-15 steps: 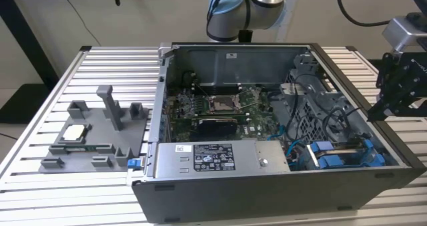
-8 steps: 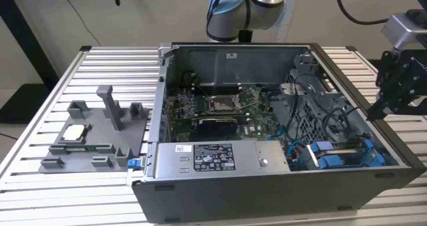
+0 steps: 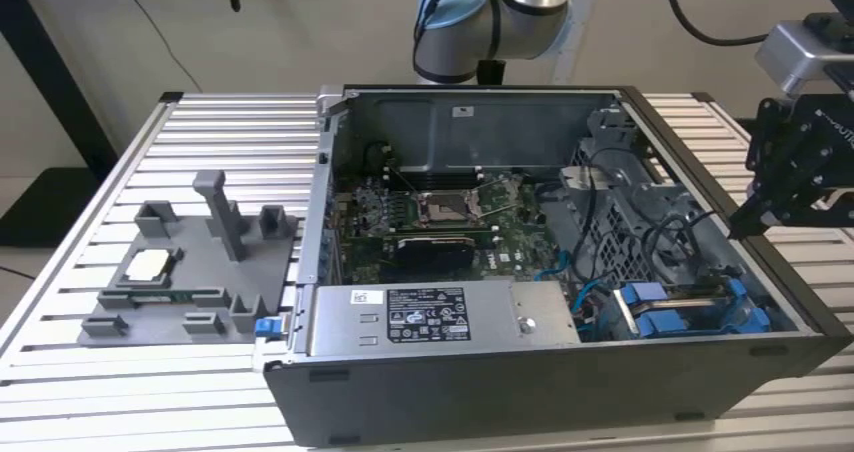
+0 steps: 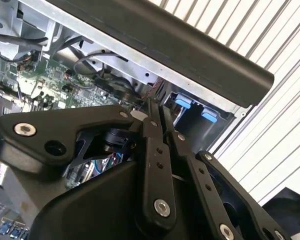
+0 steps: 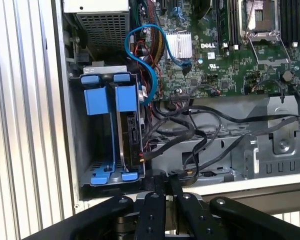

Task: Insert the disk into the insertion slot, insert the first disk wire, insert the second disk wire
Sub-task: 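Insert the second disk wire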

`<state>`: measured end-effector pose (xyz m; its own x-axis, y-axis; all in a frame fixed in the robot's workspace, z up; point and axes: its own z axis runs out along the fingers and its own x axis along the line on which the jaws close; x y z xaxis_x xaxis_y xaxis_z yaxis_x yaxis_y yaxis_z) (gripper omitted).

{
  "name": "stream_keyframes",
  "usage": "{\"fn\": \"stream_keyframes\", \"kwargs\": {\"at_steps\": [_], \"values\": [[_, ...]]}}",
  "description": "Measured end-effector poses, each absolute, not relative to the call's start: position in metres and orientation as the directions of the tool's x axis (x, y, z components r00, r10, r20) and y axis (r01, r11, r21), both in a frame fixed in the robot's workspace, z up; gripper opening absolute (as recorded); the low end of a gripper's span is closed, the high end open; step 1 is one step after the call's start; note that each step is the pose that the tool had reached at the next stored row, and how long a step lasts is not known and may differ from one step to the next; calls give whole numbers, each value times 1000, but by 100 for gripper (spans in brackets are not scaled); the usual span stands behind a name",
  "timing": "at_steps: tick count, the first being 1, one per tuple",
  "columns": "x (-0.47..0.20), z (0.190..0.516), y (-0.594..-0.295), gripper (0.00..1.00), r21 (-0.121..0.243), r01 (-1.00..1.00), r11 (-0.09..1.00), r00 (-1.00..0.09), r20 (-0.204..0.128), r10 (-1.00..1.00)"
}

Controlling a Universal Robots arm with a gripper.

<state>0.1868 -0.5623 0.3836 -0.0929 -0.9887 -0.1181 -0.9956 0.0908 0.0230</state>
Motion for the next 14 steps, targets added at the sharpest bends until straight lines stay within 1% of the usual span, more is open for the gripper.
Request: {"fn": "stream_keyframes", "kwargs": {"at_steps": [2,4,5,10,14], "values": [[188,384,-562,16,24,-996,91,-93,-115,-989],[189,383,-562,17,24,-996,91,-93,-105,-990],[190,383,-562,24,24,-996,91,-93,-98,-991],[198,380,-562,24,24,-995,92,-94,-70,-993],[202,378,-560,24,24,-995,92,-94,-69,-993]]}}
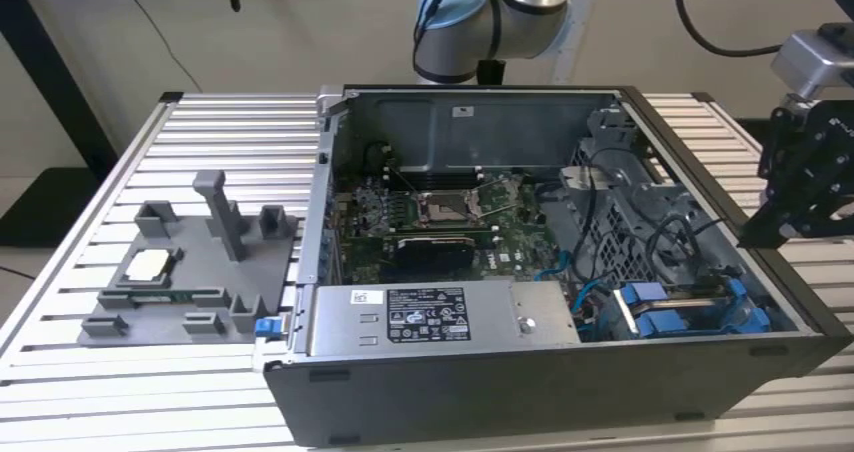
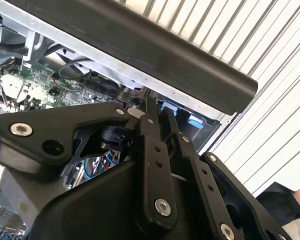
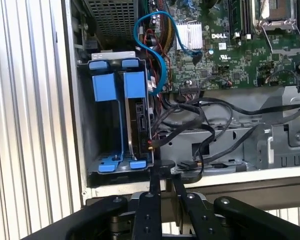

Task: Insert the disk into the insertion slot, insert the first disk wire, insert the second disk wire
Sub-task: 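Insert the second disk wire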

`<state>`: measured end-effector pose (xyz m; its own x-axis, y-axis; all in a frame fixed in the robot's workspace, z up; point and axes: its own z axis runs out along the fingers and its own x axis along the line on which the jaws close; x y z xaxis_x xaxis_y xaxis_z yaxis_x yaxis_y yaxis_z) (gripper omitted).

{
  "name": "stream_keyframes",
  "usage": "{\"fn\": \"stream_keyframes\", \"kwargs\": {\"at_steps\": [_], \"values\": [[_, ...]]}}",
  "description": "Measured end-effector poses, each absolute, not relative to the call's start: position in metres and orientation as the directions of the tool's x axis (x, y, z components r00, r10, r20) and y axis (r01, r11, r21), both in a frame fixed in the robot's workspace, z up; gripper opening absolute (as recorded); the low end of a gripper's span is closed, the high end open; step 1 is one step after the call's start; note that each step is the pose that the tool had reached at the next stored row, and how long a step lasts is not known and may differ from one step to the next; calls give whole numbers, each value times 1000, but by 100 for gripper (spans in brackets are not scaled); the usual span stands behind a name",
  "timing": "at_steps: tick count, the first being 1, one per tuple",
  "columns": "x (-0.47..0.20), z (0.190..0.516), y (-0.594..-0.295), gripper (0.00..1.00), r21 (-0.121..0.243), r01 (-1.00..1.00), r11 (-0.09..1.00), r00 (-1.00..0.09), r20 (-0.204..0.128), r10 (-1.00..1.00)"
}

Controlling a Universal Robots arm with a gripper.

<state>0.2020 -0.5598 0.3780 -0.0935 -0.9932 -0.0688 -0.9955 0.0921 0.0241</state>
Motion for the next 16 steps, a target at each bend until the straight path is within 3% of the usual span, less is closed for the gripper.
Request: {"fn": "stream_keyframes", "kwargs": {"at_steps": [7,10,11,16], "values": [[203,374,-557,24,24,-995,93,-94,-68,-993],[203,374,-557,21,24,-995,95,-97,-68,-993],[203,374,-557,16,24,-995,96,-98,-68,-993],[202,381,-557,16,24,-995,97,-99,-68,-993]]}}
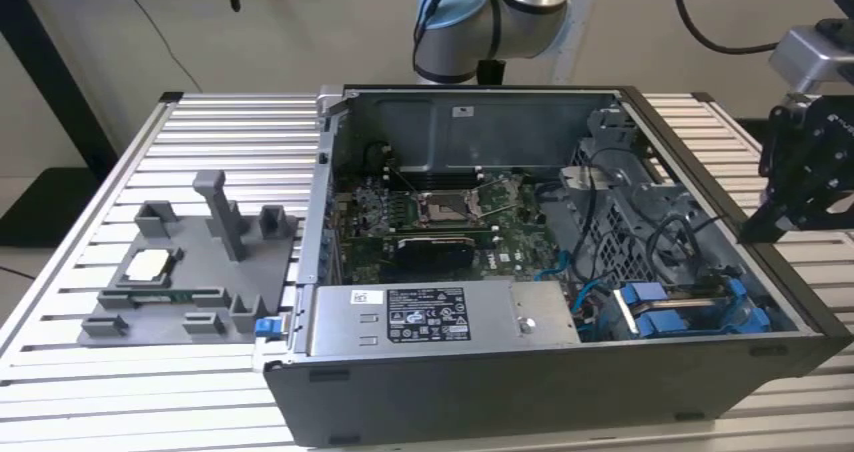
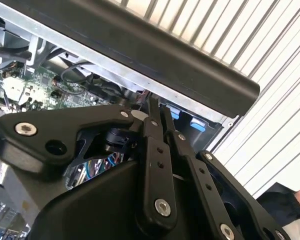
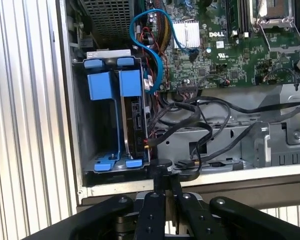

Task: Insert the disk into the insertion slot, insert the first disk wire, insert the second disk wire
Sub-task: 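Insert the second disk wire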

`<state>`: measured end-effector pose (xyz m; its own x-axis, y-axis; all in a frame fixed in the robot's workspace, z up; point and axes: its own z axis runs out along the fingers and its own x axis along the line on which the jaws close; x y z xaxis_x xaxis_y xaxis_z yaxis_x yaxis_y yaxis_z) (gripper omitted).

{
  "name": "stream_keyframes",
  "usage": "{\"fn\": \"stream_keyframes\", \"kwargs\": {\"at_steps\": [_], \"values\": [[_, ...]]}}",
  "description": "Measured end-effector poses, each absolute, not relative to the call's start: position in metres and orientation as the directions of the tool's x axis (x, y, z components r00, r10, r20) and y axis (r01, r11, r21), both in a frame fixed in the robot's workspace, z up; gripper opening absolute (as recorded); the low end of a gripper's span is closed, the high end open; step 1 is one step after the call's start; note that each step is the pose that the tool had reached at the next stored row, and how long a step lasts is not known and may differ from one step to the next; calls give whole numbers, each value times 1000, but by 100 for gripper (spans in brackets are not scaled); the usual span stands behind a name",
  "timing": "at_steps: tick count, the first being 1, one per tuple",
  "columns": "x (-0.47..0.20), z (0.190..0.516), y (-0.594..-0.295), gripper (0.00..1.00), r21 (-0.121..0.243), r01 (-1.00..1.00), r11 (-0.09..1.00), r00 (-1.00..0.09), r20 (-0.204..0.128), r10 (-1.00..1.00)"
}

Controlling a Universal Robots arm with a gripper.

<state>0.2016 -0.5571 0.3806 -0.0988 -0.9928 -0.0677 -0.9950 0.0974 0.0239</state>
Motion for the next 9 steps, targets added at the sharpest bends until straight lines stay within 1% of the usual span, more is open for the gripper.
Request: {"fn": "stream_keyframes", "kwargs": {"at_steps": [9], "values": [[175,389,-557,16,10,-995,97,-98,-69,-993]]}}
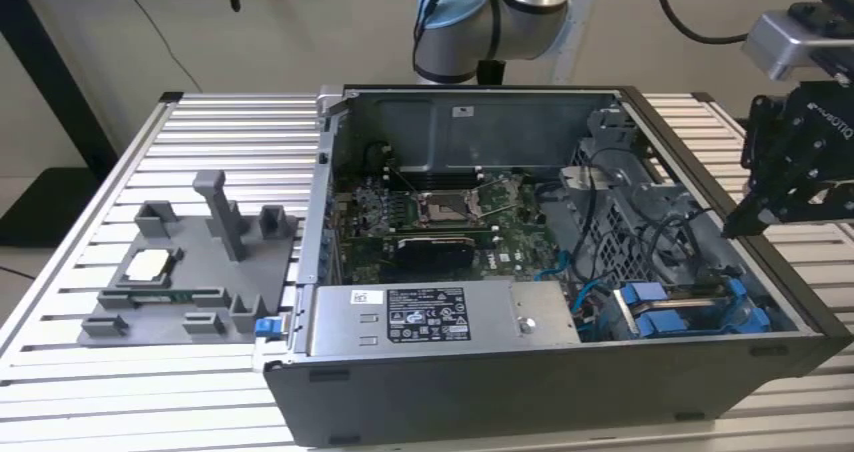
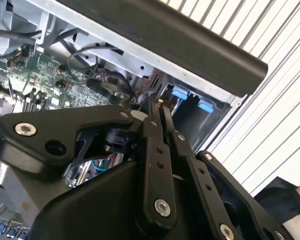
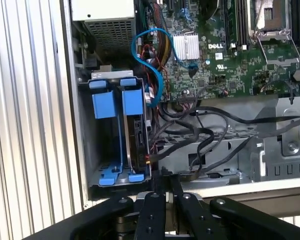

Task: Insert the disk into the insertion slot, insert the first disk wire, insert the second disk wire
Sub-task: 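Insert the second disk wire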

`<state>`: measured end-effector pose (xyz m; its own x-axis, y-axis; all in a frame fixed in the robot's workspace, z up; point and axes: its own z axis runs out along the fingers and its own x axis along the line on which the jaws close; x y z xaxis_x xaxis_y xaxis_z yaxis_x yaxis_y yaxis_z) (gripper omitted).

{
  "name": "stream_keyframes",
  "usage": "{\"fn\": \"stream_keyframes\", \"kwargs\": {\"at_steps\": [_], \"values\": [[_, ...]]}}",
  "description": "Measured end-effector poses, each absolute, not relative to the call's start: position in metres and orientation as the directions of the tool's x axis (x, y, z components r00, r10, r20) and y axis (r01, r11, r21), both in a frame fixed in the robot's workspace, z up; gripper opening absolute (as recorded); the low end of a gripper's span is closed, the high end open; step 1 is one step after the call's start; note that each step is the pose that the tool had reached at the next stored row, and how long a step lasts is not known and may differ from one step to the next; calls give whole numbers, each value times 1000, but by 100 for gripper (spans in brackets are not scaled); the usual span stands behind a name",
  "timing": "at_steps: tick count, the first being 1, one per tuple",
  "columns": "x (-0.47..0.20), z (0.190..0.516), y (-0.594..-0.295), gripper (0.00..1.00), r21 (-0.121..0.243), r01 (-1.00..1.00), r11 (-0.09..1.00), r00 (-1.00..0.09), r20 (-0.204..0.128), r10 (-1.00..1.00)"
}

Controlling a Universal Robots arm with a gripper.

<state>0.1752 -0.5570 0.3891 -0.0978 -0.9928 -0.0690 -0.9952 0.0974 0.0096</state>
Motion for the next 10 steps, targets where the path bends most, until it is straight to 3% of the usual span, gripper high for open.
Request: {"fn": "stream_keyframes", "kwargs": {"at_steps": [10], "values": [[133,389,-557,16,-15,-995,97,-96,-72,-993]]}}
